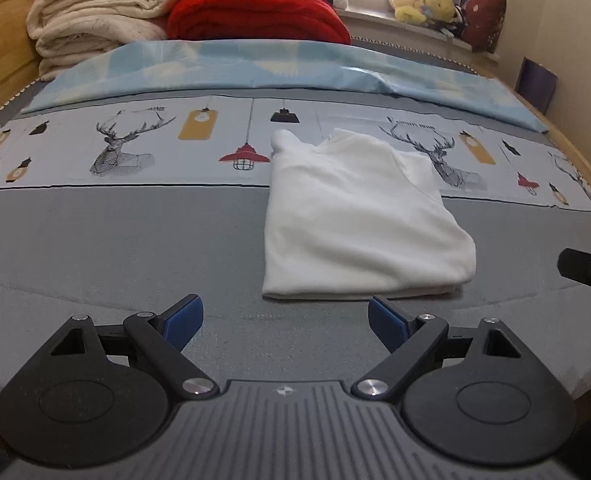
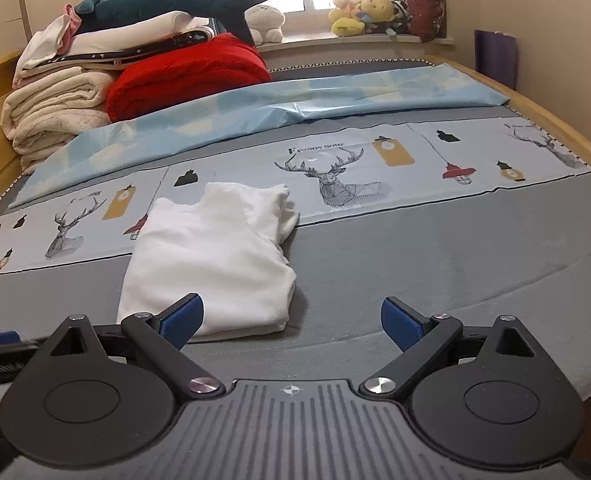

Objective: Fold small clothes

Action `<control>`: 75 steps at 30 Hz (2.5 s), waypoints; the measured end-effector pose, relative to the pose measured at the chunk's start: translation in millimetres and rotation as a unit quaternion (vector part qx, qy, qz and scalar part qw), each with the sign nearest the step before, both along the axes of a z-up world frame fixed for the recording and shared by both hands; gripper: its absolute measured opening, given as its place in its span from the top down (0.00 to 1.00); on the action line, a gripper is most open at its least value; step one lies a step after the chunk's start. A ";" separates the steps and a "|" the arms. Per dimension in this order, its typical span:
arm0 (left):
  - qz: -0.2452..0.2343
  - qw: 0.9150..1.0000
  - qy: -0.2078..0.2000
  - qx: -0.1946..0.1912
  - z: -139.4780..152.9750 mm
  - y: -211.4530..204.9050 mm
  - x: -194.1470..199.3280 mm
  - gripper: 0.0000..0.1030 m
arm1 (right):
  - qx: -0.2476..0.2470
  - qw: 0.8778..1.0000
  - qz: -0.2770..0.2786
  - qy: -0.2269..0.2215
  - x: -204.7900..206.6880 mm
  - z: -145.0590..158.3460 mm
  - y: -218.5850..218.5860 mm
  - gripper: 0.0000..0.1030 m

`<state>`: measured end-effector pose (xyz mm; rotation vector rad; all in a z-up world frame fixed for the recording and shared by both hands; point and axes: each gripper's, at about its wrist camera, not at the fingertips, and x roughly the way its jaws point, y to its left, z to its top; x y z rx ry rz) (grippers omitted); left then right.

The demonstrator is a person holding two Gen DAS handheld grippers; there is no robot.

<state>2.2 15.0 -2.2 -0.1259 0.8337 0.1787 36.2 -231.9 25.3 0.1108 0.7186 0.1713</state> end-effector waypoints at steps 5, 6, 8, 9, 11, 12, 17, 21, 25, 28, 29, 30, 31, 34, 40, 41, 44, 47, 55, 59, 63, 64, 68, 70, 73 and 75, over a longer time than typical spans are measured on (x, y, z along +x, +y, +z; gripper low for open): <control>-0.002 1.000 -0.003 0.001 -2.3 2.4 1.6 0.10 | -0.020 1.000 0.019 0.004 0.9 -5.5 8.6 0.07; -0.002 1.000 -0.002 0.002 -3.0 3.2 2.4 0.10 | -0.019 1.000 0.023 0.003 1.6 -5.7 9.8 0.07; -0.002 1.000 0.000 0.002 -4.5 4.2 3.8 0.10 | -0.020 0.999 0.025 0.002 3.8 -6.3 13.1 0.07; -0.004 1.000 0.002 0.002 -5.0 4.7 4.4 0.10 | -0.021 0.999 0.025 0.004 4.8 -7.1 13.7 0.07; -0.004 1.000 0.003 0.003 -5.3 5.2 5.1 0.10 | -0.022 0.999 0.028 0.008 7.2 -9.1 16.0 0.07; -0.005 1.000 0.003 0.003 -5.4 5.7 5.1 0.10 | -0.022 0.999 0.028 0.010 8.2 -9.8 17.2 0.07; -0.006 1.000 0.002 -0.010 -3.9 8.6 6.0 0.10 | -0.021 0.999 0.033 0.013 9.4 -10.4 20.5 0.07; -0.008 1.000 0.003 -0.014 -4.6 9.6 7.5 0.10 | -0.025 0.999 0.038 0.014 9.7 -10.7 22.3 0.07; -0.011 1.000 0.005 -0.015 -5.7 8.4 9.3 0.10 | -0.027 0.999 0.041 0.017 10.6 -12.3 23.4 0.07; -0.011 1.000 0.005 -0.015 -6.0 7.4 9.8 0.10 | -0.028 0.999 0.041 0.019 11.7 -12.8 24.3 0.07; -0.011 1.000 0.005 -0.015 -6.0 7.4 9.7 0.10 | -0.028 0.999 0.042 0.019 11.5 -12.9 24.4 0.07; -0.010 1.000 0.005 -0.016 -6.1 7.6 9.6 0.10 | -0.028 0.999 0.041 0.019 11.6 -12.9 24.9 0.07; -0.010 1.000 0.005 -0.016 -6.0 7.9 9.6 0.10 | -0.028 0.999 0.042 0.019 11.4 -12.9 25.0 0.07; -0.010 1.000 0.005 -0.017 -6.2 8.0 9.9 0.10 | -0.027 0.999 0.042 0.020 11.5 -13.0 25.1 0.07; -0.011 1.000 0.006 -0.019 -6.4 7.6 10.3 0.10 | -0.027 0.999 0.042 0.020 11.5 -13.2 25.5 0.07; -0.012 1.000 0.006 -0.018 -6.3 7.2 10.2 0.10 | -0.027 0.999 0.042 0.020 11.5 -13.2 25.4 0.07; -0.011 1.000 0.006 -0.019 -6.3 6.8 10.3 0.10 | -0.027 0.998 0.043 0.020 11.6 -13.3 24.9 0.07; -0.011 1.000 0.005 -0.018 -6.3 6.8 10.3 0.10 | -0.027 0.999 0.042 0.021 11.6 -13.2 25.1 0.07; -0.013 1.000 0.005 -0.019 -6.0 6.2 10.5 0.10 | -0.028 0.998 0.044 0.022 10.9 -14.9 27.1 0.07; -0.015 1.000 0.003 -0.019 -5.3 5.1 10.4 0.10 | -0.028 0.998 0.043 0.022 10.7 -15.0 27.5 0.07; -0.016 1.000 0.003 -0.019 -5.2 5.2 10.3 0.10 | -0.028 0.998 0.044 0.022 10.7 -15.0 27.1 0.07; -0.016 1.000 0.003 -0.018 -5.1 5.0 10.3 0.10 | -0.028 0.998 0.044 0.023 10.8 -15.5 27.4 0.07; -0.015 1.000 0.003 -0.019 -4.9 4.4 10.7 0.10 | -0.027 0.998 0.044 0.023 10.8 -15.4 27.8 0.07; -0.016 1.000 0.003 -0.019 -4.8 4.3 11.0 0.10 | -0.027 0.998 0.044 0.023 10.7 -15.8 28.6 0.07; -0.016 1.000 0.003 -0.019 -5.0 3.9 10.7 0.10 | -0.028 0.998 0.044 0.024 10.7 -16.1 29.1 0.07; -0.018 1.000 0.003 -0.019 -5.2 3.4 10.6 0.10 | -0.028 0.998 0.044 0.024 10.8 -16.0 29.0 0.07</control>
